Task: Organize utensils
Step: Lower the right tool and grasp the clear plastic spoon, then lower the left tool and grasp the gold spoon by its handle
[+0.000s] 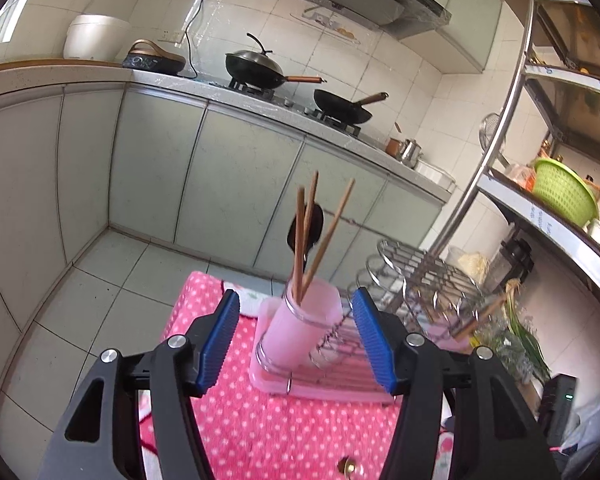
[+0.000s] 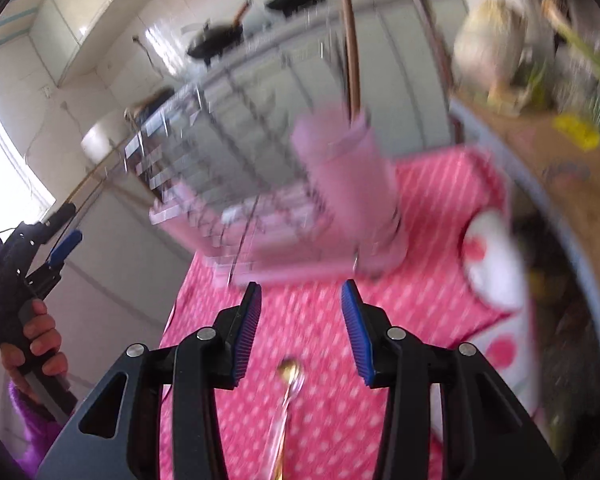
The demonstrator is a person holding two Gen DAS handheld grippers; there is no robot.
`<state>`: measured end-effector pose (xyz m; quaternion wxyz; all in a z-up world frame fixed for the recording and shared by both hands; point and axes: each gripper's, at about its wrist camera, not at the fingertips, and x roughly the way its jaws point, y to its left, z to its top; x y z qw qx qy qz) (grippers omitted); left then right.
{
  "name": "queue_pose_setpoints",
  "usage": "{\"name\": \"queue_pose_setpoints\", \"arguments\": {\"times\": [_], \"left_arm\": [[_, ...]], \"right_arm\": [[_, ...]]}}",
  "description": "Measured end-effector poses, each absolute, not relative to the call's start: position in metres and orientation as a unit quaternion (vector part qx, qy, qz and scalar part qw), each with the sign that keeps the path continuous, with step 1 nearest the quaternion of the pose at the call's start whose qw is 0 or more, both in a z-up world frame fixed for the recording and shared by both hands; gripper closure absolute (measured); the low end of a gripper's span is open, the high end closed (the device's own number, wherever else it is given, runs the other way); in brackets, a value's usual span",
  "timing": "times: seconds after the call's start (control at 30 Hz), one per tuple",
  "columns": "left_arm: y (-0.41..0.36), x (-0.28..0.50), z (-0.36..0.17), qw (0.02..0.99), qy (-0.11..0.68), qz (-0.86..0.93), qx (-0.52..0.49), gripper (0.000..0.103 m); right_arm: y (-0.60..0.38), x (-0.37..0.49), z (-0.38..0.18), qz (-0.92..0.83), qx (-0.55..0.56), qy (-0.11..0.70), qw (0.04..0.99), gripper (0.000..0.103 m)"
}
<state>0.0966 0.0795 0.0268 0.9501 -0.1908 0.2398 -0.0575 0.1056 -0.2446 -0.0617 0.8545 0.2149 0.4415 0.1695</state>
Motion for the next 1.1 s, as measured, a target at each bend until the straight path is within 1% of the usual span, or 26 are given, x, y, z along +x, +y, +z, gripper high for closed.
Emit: {"name": "queue_pose_setpoints", "arguments": {"times": [0.1,0.2,0.33,0.43,0.47,0.5,0.57,0.6,0.63,0.73,0.9,1.03,1.07,1.1], "left_arm": [[0.076,0.083,0.016,0.947,0.251,-0.067,-0.186,0.045],[0.073,0.072,0.007,0.946,0.261,-0.072,-0.181,0.045],[0.073,0.061,-0.005,0.942,0.272,-0.075,-0.18,0.045],[0.072,0.056,-0.013,0.94,0.28,-0.076,-0.181,0.045],[0.072,0.055,-0.017,0.938,0.284,-0.076,-0.181,0.045],[0.072,0.056,-0.02,0.936,0.29,-0.076,-0.183,0.045],[0.071,0.058,-0.026,0.931,0.3,-0.08,-0.19,0.045],[0.07,0.059,-0.029,0.929,0.306,-0.081,-0.192,0.045],[0.069,0.06,-0.031,0.927,0.312,-0.081,-0.192,0.045],[0.064,0.064,-0.04,0.923,0.327,-0.08,-0.185,0.045],[0.047,0.078,-0.061,0.899,0.385,-0.106,-0.182,0.046],[0.016,0.095,-0.085,0.859,0.458,-0.146,-0.178,0.055],[0.005,0.101,-0.093,0.842,0.485,-0.159,-0.176,0.06],[-0.005,0.107,-0.101,0.824,0.51,-0.173,-0.176,0.061]], "right_arm": [[-0.231,0.108,-0.099,0.189,0.246,0.508,0.804,0.06],[-0.219,0.11,-0.124,0.186,0.252,0.541,0.78,0.06],[-0.204,0.113,-0.145,0.175,0.24,0.566,0.769,0.06],[-0.198,0.119,-0.151,0.172,0.234,0.569,0.769,0.061],[-0.195,0.119,-0.153,0.172,0.233,0.569,0.769,0.063],[-0.191,0.12,-0.154,0.172,0.227,0.566,0.773,0.074],[-0.183,0.122,-0.156,0.177,0.211,0.567,0.776,0.089],[-0.175,0.123,-0.159,0.18,0.209,0.569,0.775,0.096],[-0.173,0.123,-0.161,0.183,0.208,0.568,0.775,0.098],[-0.177,0.12,-0.155,0.184,0.21,0.553,0.785,0.098],[-0.212,0.11,-0.129,0.157,0.218,0.518,0.812,0.1],[-0.239,0.103,-0.116,0.11,0.203,0.502,0.834,0.1],[-0.243,0.101,-0.116,0.099,0.202,0.5,0.837,0.1],[-0.247,0.1,-0.117,0.093,0.204,0.499,0.837,0.1]]}}
